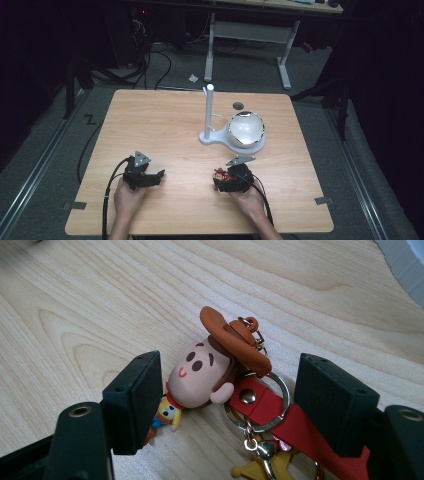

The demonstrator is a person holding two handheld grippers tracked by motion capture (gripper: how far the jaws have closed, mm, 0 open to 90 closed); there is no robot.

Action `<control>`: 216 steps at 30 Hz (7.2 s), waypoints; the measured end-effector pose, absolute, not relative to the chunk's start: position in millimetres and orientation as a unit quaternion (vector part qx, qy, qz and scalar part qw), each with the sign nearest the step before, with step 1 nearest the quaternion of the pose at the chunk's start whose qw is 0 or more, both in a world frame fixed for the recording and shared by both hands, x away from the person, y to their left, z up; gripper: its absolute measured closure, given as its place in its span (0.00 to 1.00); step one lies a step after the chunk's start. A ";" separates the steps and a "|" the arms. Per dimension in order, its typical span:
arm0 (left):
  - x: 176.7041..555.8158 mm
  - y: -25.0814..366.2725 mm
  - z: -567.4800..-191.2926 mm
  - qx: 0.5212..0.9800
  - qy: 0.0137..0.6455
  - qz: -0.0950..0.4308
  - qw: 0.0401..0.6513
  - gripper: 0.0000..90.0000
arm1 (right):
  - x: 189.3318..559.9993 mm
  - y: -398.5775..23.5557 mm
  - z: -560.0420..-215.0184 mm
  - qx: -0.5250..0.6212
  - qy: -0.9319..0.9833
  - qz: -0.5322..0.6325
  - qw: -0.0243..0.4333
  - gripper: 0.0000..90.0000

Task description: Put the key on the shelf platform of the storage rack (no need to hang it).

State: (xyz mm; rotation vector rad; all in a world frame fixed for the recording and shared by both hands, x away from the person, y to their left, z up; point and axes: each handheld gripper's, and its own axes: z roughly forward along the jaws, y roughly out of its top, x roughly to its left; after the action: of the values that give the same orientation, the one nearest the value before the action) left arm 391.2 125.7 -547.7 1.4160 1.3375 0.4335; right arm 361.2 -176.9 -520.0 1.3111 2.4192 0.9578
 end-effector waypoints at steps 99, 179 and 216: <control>391.6 125.9 -547.8 0.596 0.564 0.184 0.541 0.24 | 380.0 -294.4 -331.1 0.416 0.760 0.435 0.246 0.55; 391.4 125.8 -547.6 0.595 0.564 0.182 0.542 0.24 | 455.4 -259.4 -413.5 0.462 0.780 0.374 0.197 0.55; 391.3 125.6 -547.8 0.595 0.564 0.183 0.543 0.24 | 481.8 -254.4 -455.6 0.497 0.780 0.320 0.203 0.53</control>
State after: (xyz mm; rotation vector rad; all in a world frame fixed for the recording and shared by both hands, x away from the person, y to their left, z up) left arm 391.3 125.6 -547.8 1.4133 1.3383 0.4344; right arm 481.8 -254.4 -455.6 1.3879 2.1780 0.8926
